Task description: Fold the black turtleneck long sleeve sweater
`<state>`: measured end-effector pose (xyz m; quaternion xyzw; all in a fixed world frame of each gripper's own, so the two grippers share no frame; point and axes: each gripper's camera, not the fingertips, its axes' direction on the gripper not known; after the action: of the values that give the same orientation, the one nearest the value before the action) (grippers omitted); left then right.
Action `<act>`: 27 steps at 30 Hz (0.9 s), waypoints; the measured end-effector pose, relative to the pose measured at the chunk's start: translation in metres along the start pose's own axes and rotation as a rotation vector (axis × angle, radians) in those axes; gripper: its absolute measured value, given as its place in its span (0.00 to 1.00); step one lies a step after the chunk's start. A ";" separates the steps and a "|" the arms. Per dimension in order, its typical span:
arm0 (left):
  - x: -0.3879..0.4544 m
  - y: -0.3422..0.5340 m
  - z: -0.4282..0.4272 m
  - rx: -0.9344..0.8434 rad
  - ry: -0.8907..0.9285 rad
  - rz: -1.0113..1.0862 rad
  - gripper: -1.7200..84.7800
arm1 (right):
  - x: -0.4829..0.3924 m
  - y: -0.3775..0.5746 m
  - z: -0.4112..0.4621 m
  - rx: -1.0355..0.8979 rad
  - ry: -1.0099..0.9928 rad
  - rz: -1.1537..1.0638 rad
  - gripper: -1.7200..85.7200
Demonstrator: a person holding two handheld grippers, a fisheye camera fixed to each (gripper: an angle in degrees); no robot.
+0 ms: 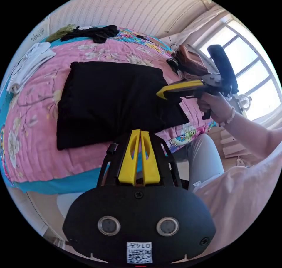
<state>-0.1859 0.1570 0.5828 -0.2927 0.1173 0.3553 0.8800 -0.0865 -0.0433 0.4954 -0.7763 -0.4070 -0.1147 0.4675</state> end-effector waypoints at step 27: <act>0.176 0.025 0.029 -0.050 -0.221 0.489 0.01 | 0.076 -0.130 0.067 -0.248 0.221 0.027 0.01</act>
<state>-0.0765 0.2868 0.5218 -0.2369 0.0788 0.5898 0.7680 -0.1474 0.0819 0.5842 -0.8162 -0.3253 -0.2425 0.4115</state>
